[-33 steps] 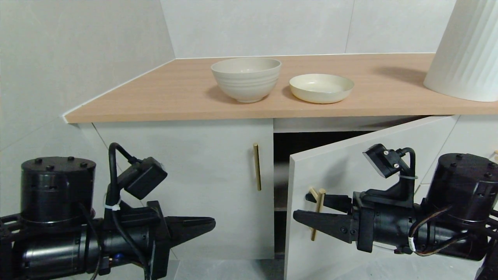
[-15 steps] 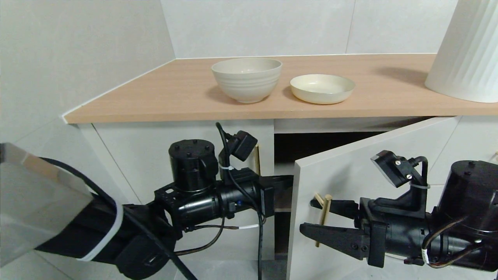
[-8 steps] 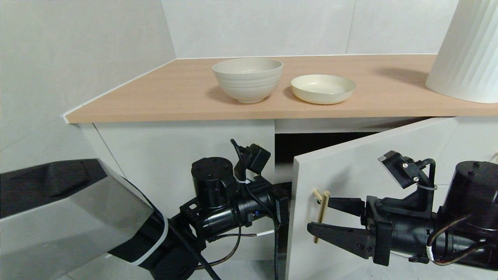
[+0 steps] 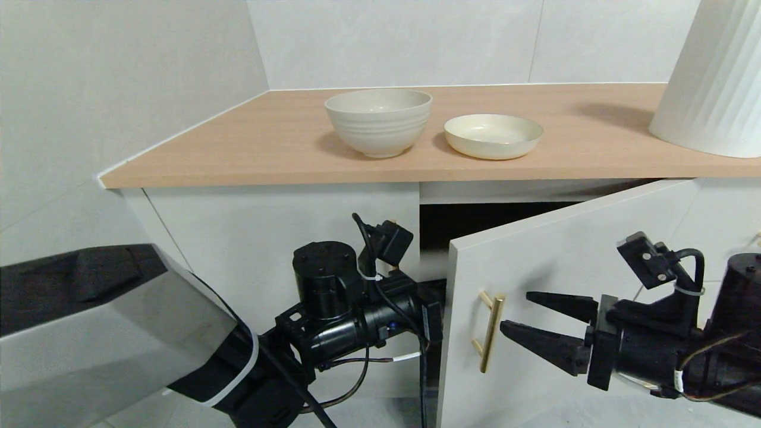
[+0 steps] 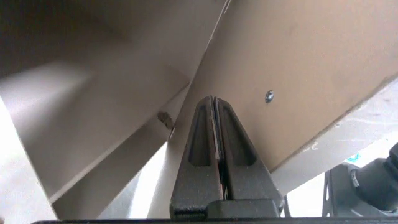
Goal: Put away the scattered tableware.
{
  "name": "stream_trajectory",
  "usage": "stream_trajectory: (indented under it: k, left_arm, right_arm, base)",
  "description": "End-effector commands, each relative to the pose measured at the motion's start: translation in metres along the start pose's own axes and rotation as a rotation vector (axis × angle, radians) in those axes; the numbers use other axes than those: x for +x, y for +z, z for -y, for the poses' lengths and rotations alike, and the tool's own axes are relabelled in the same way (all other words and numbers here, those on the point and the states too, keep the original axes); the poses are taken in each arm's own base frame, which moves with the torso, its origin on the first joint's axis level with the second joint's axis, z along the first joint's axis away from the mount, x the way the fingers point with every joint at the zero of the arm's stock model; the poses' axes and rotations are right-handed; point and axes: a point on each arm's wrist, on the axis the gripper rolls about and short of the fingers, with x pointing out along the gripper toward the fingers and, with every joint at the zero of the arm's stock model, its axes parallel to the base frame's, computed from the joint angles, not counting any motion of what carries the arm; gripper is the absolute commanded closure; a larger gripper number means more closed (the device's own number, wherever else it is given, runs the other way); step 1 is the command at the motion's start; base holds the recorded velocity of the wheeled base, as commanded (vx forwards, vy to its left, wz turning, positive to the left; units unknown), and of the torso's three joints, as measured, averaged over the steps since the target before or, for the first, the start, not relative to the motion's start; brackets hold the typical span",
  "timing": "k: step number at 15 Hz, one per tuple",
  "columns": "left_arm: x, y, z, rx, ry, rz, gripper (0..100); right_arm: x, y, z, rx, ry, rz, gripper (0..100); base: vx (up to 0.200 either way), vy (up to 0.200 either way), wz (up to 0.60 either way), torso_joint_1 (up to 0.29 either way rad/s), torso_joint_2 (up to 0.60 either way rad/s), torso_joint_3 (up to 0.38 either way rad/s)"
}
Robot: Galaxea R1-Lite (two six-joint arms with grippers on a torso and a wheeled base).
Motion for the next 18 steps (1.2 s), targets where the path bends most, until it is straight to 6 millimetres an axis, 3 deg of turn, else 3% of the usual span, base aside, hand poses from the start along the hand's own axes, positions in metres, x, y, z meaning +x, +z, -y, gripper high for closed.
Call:
stream_trajectory:
  k: [1, 5, 7, 13, 18]
  left_arm:
    - [-0.004, 0.008, 0.004, -0.002, 0.008, -0.002, 100]
    - [0.004, 0.021, 0.007, -0.001, 0.002, -0.006, 100]
    - [0.008, 0.022, 0.011, 0.002, -0.01, -0.013, 100]
    - [0.005, 0.019, 0.019, 0.0, -0.024, -0.028, 100]
    - [0.006, 0.018, 0.023, 0.002, -0.035, -0.029, 100]
  right_arm:
    - [-0.029, 0.007, -0.014, 0.007, -0.044, -0.005, 0]
    - [-0.048, 0.01, -0.034, -0.009, -0.342, -0.09, 0]
    - [-0.057, 0.01, -0.051, -0.031, -0.277, -0.083, 0]
    - [-0.061, 0.007, -0.053, -0.023, -0.203, -0.113, 0]
    - [-0.062, 0.003, -0.053, -0.023, -0.177, -0.134, 0]
  base:
    - [0.0, 0.0, 0.0, 0.0, 0.0, 0.0]
    - [0.0, 0.0, 0.0, 0.0, 0.0, 0.0]
    - [0.0, 0.0, 0.0, 0.0, 0.0, 0.0]
    - [0.0, 0.0, 0.0, 0.0, 0.0, 0.0]
    - [-0.2, 0.0, 0.0, 0.004, 0.0, 0.003]
